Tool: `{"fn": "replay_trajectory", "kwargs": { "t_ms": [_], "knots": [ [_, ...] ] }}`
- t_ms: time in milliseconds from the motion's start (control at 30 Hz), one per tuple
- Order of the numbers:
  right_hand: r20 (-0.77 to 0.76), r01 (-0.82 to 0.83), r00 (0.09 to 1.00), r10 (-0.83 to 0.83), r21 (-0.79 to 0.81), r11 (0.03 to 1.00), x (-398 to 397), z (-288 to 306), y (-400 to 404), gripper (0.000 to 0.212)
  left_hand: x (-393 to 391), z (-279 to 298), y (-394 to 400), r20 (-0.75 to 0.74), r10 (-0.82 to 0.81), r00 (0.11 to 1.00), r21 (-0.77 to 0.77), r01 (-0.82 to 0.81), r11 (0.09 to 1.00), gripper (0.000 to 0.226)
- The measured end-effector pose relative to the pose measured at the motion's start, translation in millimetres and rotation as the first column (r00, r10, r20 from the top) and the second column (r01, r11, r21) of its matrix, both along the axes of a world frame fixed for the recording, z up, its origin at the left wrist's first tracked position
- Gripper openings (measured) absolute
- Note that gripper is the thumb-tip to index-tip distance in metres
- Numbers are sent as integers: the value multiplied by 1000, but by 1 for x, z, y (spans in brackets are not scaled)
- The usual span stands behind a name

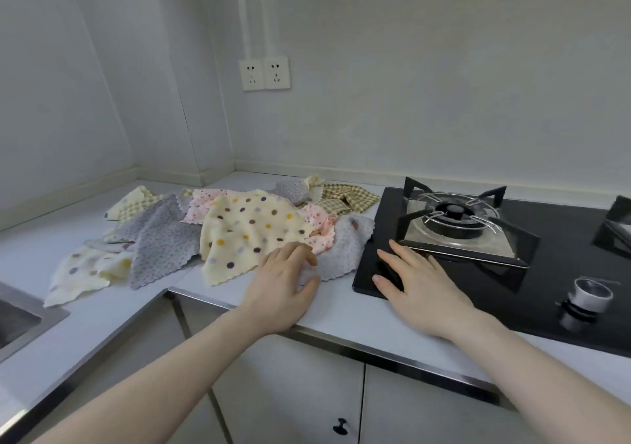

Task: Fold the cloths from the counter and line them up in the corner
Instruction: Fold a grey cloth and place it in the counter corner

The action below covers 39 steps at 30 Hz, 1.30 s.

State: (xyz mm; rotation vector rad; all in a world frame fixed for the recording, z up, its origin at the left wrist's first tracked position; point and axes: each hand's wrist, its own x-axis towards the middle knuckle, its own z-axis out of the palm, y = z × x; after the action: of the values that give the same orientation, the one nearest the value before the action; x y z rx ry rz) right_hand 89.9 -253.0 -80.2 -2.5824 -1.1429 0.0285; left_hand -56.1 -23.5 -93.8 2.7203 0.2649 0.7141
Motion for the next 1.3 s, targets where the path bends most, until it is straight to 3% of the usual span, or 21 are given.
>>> {"fn": "replay_trajectory", "kwargs": {
  "t_ms": [167,500,600,767,1067,1167,1300],
  "knots": [
    [16,105,994,-105,-30,994,-35,-4,-29,64,-39,2,-7,-148,-81,986,-89,69,994,17],
    [35,222,974,-224,52,974,-64,-11,-54,59,-54,8,-17,-280,-6,960,-65,-13,998,55],
    [19,224,974,-226,88,971,-66,-10,-56,59,-51,12,-18,-201,24,979,-159,-57,986,49],
    [-5,227,973,-229,154,962,-65,-10,-58,58,-36,48,-11,118,204,972,-242,-172,955,16],
    [-41,215,976,-212,272,938,-66,-10,-62,56,-11,160,-18,313,177,933,-207,-115,972,11],
    [-63,198,980,-187,329,923,-69,-8,-64,53,-10,187,-30,219,152,964,-245,-97,965,12],
    [-106,211,977,-183,425,880,-72,-4,-67,47,-20,207,-48,-39,38,999,-301,-48,952,10]
  ]
}}
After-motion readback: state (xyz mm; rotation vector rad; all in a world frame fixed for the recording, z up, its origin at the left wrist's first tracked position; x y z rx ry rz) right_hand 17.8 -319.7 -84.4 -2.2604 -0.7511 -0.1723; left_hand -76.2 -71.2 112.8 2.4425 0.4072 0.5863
